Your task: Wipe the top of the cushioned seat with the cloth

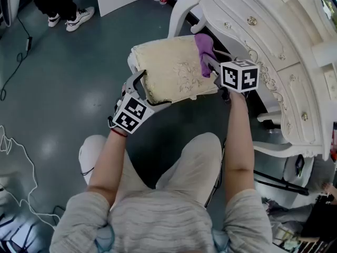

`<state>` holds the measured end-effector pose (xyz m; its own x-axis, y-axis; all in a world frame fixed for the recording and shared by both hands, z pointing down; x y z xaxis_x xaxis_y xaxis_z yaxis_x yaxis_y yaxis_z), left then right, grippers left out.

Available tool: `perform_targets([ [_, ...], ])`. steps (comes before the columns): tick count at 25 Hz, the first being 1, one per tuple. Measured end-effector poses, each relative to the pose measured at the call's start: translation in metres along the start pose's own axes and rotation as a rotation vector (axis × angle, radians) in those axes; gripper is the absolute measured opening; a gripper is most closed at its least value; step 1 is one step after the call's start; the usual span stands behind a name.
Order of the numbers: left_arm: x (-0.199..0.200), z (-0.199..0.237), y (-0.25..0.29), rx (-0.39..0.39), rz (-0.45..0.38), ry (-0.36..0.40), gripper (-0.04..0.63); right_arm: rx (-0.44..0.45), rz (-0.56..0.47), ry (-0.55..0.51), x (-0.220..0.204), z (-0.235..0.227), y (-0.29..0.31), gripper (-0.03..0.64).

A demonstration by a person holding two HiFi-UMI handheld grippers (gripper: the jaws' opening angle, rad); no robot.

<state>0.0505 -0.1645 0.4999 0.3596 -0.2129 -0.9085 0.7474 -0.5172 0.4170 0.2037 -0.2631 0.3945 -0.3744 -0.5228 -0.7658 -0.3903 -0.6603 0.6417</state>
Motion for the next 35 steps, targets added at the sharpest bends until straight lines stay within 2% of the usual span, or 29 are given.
perform_targets([
  [6, 0.001, 0.001, 0.001, 0.002, -0.004, 0.0, 0.591, -0.206, 0.2, -0.033, -0.042, -0.068, 0.004, 0.098],
  [10, 0.001, 0.001, 0.002, -0.004, -0.001, -0.003, 0.591, -0.253, 0.277, -0.027, -0.059, -0.086, 0.014, 0.098],
  [13, 0.002, 0.001, 0.001, -0.005, 0.001, 0.0, 0.591, -0.254, 0.306, -0.025, -0.063, -0.088, 0.021, 0.098],
  [21, 0.002, 0.001, 0.002, -0.008, -0.002, -0.001, 0.591, -0.247, 0.3, -0.042, -0.061, -0.073, 0.027, 0.098],
  [35, 0.001, 0.001, 0.002, -0.007, 0.001, -0.002, 0.591, -0.153, 0.284, -0.138, -0.043, 0.011, 0.046, 0.098],
])
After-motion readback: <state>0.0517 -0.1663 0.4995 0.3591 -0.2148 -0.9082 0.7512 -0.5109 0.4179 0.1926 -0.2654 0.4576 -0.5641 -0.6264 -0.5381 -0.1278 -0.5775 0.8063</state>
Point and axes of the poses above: the fingertips, and each gripper's own axes: y forward along the fingers, z to its left, x out of its top, the point moved 2 cm from there along -y, backward along the fingers, and after that the axes turned 5 degrees about z, right-handed, at the moved point
